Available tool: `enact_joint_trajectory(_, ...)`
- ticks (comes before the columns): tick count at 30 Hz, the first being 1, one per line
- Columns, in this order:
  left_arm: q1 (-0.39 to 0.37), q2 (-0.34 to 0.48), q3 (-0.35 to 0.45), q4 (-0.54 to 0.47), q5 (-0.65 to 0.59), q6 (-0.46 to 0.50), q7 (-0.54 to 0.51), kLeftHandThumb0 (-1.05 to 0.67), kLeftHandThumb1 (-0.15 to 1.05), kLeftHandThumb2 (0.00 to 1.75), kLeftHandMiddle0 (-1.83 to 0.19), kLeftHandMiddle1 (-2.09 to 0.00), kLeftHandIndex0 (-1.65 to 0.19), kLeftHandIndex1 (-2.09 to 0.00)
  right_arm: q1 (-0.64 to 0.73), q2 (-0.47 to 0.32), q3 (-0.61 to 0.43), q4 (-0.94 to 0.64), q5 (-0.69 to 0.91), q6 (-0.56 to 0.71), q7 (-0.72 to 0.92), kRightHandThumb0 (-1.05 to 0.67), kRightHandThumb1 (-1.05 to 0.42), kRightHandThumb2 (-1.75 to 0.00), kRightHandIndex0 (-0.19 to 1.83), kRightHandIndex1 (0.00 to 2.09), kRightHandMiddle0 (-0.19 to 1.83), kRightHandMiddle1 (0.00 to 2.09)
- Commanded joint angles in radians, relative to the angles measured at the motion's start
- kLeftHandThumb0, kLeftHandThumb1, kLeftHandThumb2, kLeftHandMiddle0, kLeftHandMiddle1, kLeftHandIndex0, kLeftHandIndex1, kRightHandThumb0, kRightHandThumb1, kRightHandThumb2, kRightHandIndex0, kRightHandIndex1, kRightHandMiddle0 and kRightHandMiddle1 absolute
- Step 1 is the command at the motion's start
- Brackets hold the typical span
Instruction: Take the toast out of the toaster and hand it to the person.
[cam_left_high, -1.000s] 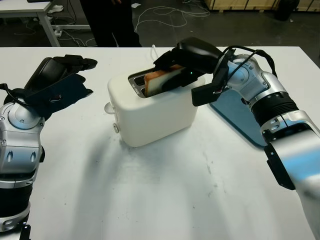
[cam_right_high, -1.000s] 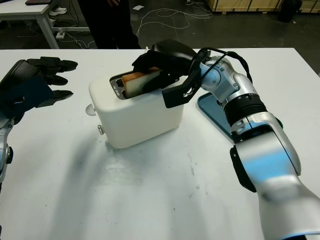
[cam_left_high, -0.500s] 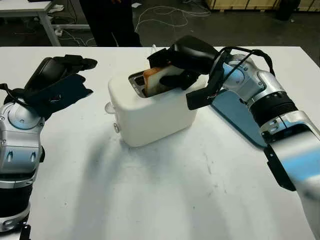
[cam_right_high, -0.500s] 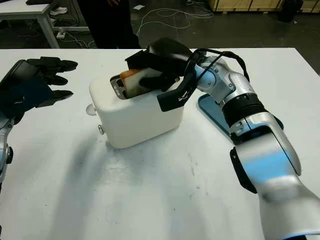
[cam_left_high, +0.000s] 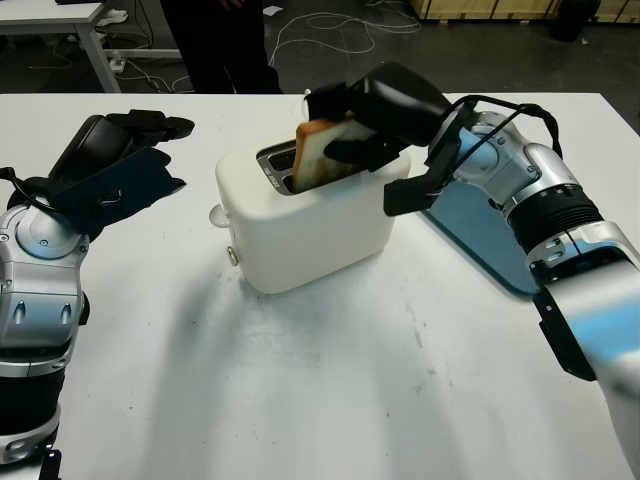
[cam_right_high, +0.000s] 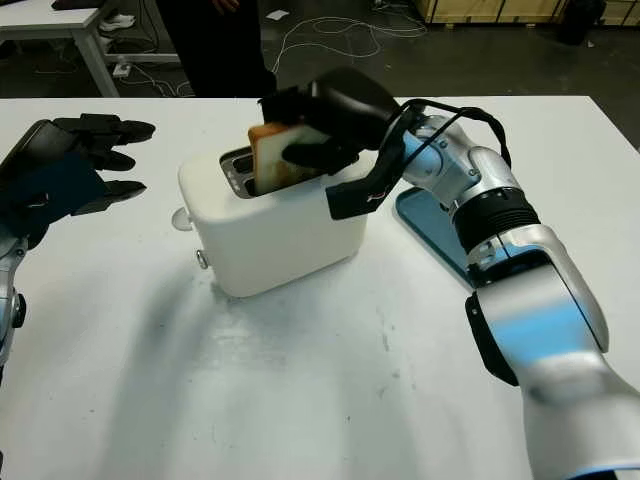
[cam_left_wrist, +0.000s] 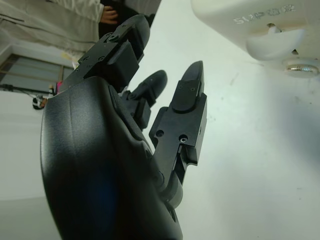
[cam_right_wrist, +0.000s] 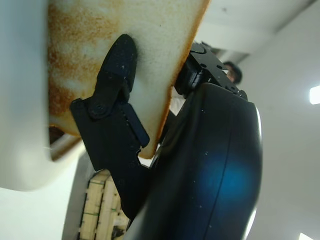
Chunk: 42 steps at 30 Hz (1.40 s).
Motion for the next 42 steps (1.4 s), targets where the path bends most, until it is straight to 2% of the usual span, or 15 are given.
enact_joint_trajectory(1,0.013,0.002,0.001,-0.012,0.008,-0.001,0.009,-0.02,0.92,0.16,-0.43,-0.60,-0.62,0.00,-0.054,-0.014,-0.047,0.014,0.066,0.006,0.024,-0.44,-0.92,-0.62,0.87,1.67,0.62,1.63)
enact_joint_trajectory(4,0.013,0.007,-0.002,-0.009,0.011,-0.010,0.008,-0.02,0.92,0.16,-0.44,-0.60,-0.62,0.00,-0.078,-0.005,-0.119,0.049,0.165,0.045,0.075,-0.47,-0.92,-0.62,1.03,1.74,0.74,1.73)
enact_joint_trajectory(6,0.013,0.005,0.000,-0.007,0.007,-0.012,0.008,-0.01,0.92,0.16,-0.44,-0.59,-0.62,0.00,-0.094,-0.004,-0.157,0.074,0.217,0.074,0.105,-0.48,-0.92,-0.62,1.06,1.74,0.77,1.74)
enact_joint_trajectory(11,0.013,0.005,0.002,-0.003,0.007,-0.012,0.009,-0.01,0.92,0.16,-0.44,-0.60,-0.62,0.00,-0.148,-0.016,-0.274,0.152,0.366,0.184,0.226,-0.54,-0.92,-0.59,1.06,1.75,0.77,1.75)
enact_joint_trajectory(17,0.012,0.006,0.003,-0.002,0.005,-0.006,0.005,-0.02,0.92,0.17,-0.43,-0.59,-0.61,0.00,-0.204,-0.042,-0.449,0.215,0.566,0.433,0.383,-0.49,-0.92,-0.46,1.04,1.75,0.78,1.75)
enact_joint_trajectory(20,0.010,0.005,0.003,-0.003,0.005,0.002,0.004,-0.03,0.92,0.17,-0.43,-0.59,-0.61,0.00,-0.210,-0.064,-0.473,0.235,0.567,0.526,0.322,-0.48,-0.92,-0.46,1.06,1.75,0.81,1.75)
enact_joint_trajectory(27,0.011,0.007,0.009,-0.004,0.000,-0.003,0.003,-0.03,0.92,0.17,-0.43,-0.59,-0.61,0.00,-0.166,-0.064,-0.560,0.287,0.609,0.624,0.180,-0.37,-0.92,-0.56,1.01,1.75,0.64,1.75)
enact_joint_trajectory(30,0.009,0.006,0.013,-0.005,-0.003,0.002,0.001,-0.03,0.92,0.18,-0.43,-0.59,-0.61,0.00,-0.141,-0.045,-0.606,0.304,0.641,0.645,0.115,-0.29,-0.92,-0.56,0.97,1.75,0.53,1.75)
enact_joint_trajectory(33,0.007,0.004,0.012,-0.006,-0.004,0.004,0.000,-0.03,0.92,0.18,-0.42,-0.58,-0.60,0.00,-0.100,-0.025,-0.571,0.316,0.590,0.638,0.003,-0.26,-0.92,-0.63,0.88,1.75,0.50,1.75)
enact_joint_trajectory(35,0.006,0.004,0.011,-0.002,-0.005,-0.002,0.001,-0.03,0.92,0.17,-0.41,-0.58,-0.60,0.00,-0.087,0.001,-0.579,0.325,0.592,0.658,-0.071,-0.26,-0.92,-0.64,0.85,1.75,0.35,1.75)
enact_joint_trajectory(42,0.010,0.005,0.018,0.008,-0.011,-0.018,0.002,-0.02,0.92,0.18,-0.42,-0.59,-0.61,0.00,-0.035,0.061,-0.644,0.347,0.639,0.710,-0.121,-0.31,-0.92,-0.69,0.78,1.75,0.26,1.75)
